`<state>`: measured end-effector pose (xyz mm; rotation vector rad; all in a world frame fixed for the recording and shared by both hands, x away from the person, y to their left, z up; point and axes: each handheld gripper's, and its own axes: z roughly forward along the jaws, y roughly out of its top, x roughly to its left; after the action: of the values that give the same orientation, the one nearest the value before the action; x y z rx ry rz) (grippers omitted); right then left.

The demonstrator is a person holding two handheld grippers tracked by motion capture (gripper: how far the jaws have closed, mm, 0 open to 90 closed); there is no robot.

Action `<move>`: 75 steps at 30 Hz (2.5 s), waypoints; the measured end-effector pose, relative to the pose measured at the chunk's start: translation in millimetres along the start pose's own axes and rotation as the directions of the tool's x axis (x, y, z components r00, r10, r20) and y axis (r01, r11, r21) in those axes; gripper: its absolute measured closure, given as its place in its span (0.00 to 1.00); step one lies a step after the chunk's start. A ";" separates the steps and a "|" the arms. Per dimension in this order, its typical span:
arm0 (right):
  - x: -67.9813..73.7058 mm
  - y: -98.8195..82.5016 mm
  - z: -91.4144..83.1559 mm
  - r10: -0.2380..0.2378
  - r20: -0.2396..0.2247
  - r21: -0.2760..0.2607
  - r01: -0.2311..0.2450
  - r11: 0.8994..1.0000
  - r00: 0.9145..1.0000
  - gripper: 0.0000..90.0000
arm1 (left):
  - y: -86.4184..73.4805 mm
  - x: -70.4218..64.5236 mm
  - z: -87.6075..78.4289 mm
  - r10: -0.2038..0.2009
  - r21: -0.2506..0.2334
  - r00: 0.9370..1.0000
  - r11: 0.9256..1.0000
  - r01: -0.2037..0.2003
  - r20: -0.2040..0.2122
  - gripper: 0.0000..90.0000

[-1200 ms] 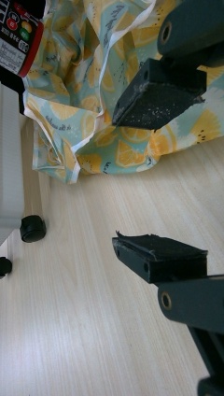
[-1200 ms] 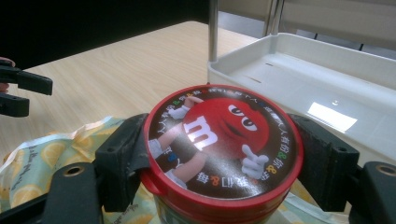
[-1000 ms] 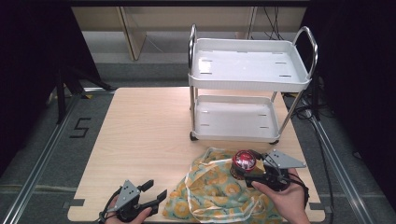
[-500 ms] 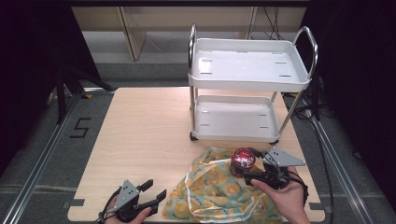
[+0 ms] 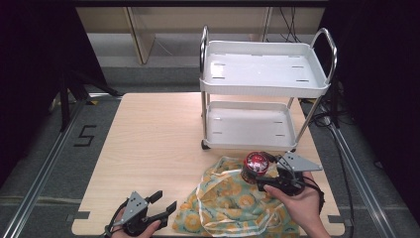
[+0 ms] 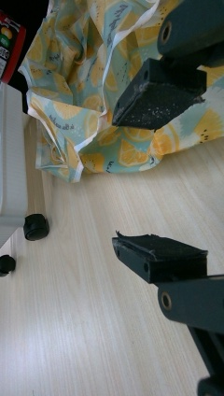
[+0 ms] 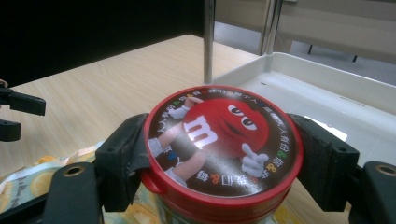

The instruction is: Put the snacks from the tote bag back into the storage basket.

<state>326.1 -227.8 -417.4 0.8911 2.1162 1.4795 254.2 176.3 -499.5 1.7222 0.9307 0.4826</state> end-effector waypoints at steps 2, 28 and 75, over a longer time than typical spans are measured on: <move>1.2 0.4 1.1 0.015 -0.009 -0.002 -0.015 1.000 1.000 0.30 | 0.1 0.4 -0.3 0.004 0.001 1.000 1.000 -0.004 -0.001 0.39; -1.6 6.9 5.4 -0.016 0.007 0.002 0.016 1.000 1.000 0.30 | 0.6 0.2 -1.6 -0.003 -0.004 1.000 1.000 0.003 -0.008 0.39; -9.1 23.3 19.9 -0.040 0.013 0.012 0.040 0.999 0.999 0.30 | 1.2 2.3 -1.8 -0.002 -0.026 1.000 1.000 0.002 -0.011 0.39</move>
<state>351.7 -215.2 -402.9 0.8555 2.1228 1.4390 254.7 179.0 -498.1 1.6965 0.9307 0.5013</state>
